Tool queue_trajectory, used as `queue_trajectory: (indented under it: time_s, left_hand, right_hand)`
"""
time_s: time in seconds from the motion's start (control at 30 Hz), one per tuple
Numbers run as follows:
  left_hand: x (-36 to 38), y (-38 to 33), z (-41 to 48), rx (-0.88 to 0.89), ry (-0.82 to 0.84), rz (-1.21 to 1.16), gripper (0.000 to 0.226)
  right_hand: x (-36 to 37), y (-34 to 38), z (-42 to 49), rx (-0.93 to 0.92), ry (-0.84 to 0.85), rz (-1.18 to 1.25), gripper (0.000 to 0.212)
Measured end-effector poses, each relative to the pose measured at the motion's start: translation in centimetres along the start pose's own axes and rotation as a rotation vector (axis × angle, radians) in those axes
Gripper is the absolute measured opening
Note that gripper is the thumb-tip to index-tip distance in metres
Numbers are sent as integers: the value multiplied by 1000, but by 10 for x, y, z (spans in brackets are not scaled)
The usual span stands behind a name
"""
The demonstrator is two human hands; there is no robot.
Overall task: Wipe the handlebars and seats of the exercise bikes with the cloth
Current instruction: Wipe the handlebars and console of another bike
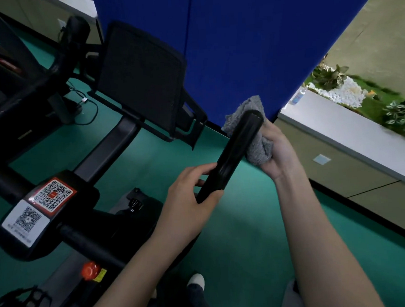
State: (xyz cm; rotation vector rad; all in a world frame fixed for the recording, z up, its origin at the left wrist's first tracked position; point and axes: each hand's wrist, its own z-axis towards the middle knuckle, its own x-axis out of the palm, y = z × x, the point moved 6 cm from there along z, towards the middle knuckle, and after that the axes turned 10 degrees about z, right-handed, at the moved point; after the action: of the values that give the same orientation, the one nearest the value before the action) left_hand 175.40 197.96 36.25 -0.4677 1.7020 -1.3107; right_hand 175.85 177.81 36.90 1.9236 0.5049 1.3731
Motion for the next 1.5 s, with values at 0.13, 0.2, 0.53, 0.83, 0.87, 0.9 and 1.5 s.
queue_trajectory:
  time_s: [0.13,0.2,0.53,0.83,0.87,0.9,1.5]
  left_hand:
    - [1,0,0,-5,-2,-1,44]
    - [1,-1,0,-2,-3,-1,44]
    - [1,-1,0,-5,15,7,44]
    - [1,0,0,-2,3,-12,43]
    - [1,0,0,-3,5,-16,43]
    - [1,1,0,-4,8,-21,43]
    - [0,0,1,12,37,-41,45]
  right_hand:
    - [-8,-17,-6,-40,-22,12,24]
    - [-11,-25,-10,-58,-24,-1,23]
    - [-26,-57,-49,45,10,-235,22]
    - [-15,-36,-59,-21,-124,-288,16]
    - [-16,-33,-66,-22,-134,-341,13]
    - [-17,-26,-73,-32,-151,-391,12]
    - [132,57,-23,-518,327,-1975,29]
